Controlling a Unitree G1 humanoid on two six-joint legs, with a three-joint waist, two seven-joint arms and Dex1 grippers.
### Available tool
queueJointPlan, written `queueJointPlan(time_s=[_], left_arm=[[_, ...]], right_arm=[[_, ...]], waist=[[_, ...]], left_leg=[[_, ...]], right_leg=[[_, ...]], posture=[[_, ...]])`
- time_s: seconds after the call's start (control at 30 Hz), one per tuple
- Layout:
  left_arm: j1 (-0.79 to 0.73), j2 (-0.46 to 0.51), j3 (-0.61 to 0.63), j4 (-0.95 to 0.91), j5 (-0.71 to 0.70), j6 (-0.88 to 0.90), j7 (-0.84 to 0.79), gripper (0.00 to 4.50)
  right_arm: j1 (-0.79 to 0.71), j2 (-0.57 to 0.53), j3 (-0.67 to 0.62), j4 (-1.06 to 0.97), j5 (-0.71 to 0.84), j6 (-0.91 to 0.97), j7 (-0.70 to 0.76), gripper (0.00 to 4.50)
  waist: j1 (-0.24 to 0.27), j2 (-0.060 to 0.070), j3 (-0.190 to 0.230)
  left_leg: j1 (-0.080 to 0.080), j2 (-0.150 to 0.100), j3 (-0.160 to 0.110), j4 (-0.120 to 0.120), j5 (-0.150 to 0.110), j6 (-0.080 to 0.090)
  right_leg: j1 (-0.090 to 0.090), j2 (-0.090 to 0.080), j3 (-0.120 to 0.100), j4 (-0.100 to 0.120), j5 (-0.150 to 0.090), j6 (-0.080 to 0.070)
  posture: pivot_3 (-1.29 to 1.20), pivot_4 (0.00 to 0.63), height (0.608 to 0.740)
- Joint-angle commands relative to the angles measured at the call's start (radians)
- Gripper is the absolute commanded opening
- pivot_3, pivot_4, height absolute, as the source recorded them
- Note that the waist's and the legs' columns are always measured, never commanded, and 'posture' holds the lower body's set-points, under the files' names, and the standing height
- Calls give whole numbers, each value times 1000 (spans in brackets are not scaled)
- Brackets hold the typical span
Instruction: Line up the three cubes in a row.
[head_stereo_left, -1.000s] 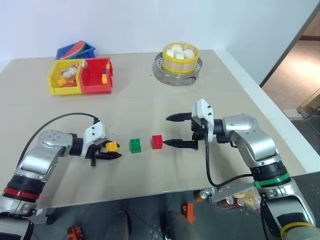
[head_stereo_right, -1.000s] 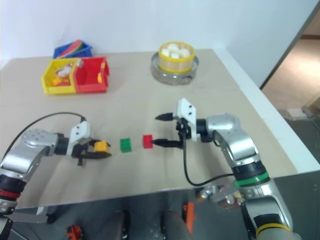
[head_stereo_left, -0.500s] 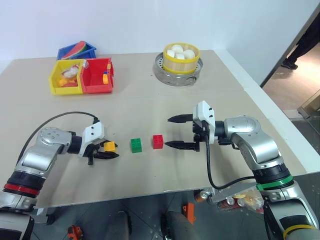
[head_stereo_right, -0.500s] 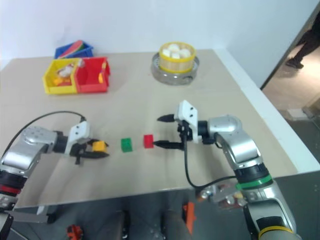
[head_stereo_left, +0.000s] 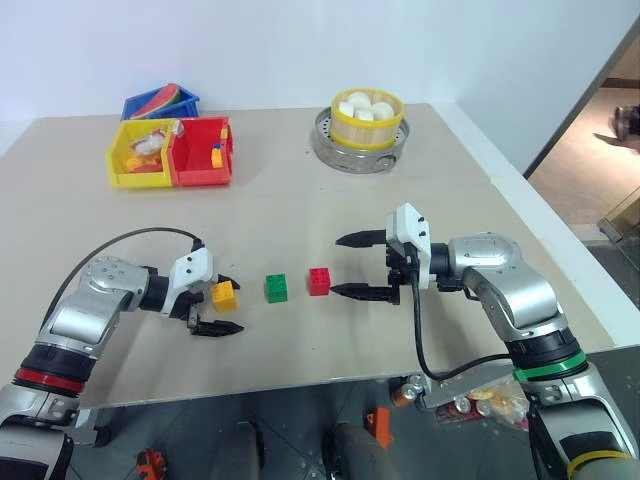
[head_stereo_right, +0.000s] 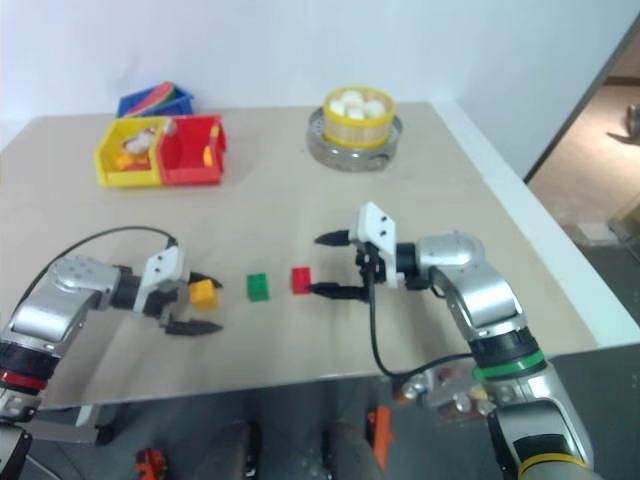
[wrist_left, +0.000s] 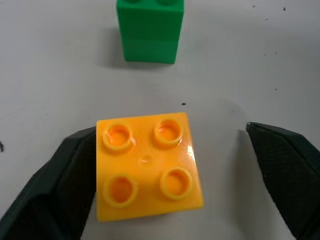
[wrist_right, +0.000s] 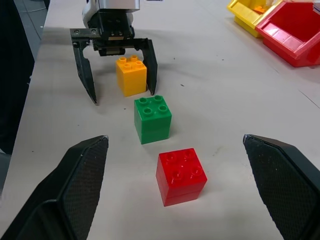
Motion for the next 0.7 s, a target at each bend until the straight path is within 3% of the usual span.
queueJointPlan(time_s=[0.03,0.27,0.37,0.53,0.7], left_arm=[[-4,48,73,-105,-50,50,1,4479],[-30,114,253,-194,-188,258,89,4479],[-22,106,324,-157,-171,228,176,4479],[37,-2,421,-155,-131,155,414,4479],[123,-76,455,-194,-125,123,533,4479]], right_arm=[[-29,3,-25,-15,8,-12,6,4500],[-56,20,-76,-9,53,28,-35,4500],[-64,47,-103,25,34,-4,-92,4500],[-67,81,-110,128,-34,-101,-162,4500],[-61,91,-115,173,-55,-144,-184,4500]], waist=[[0,0,0],[-1,-1,0],[-3,-1,0],[-2,-1,0],[-2,-2,0]], left_leg=[[0,0,0,0,0,0],[-1,0,1,-3,0,0],[-1,0,1,-5,0,0],[-1,0,1,-4,0,0],[-2,-1,2,-4,0,0]], right_leg=[[0,0,0,0,0,0],[-3,0,1,0,2,4],[-4,1,1,0,1,4],[-3,0,1,0,2,4],[-4,0,2,0,2,5]], posture=[[0,150,740],[0,150,740],[0,150,740],[0,150,740],[0,150,740]])
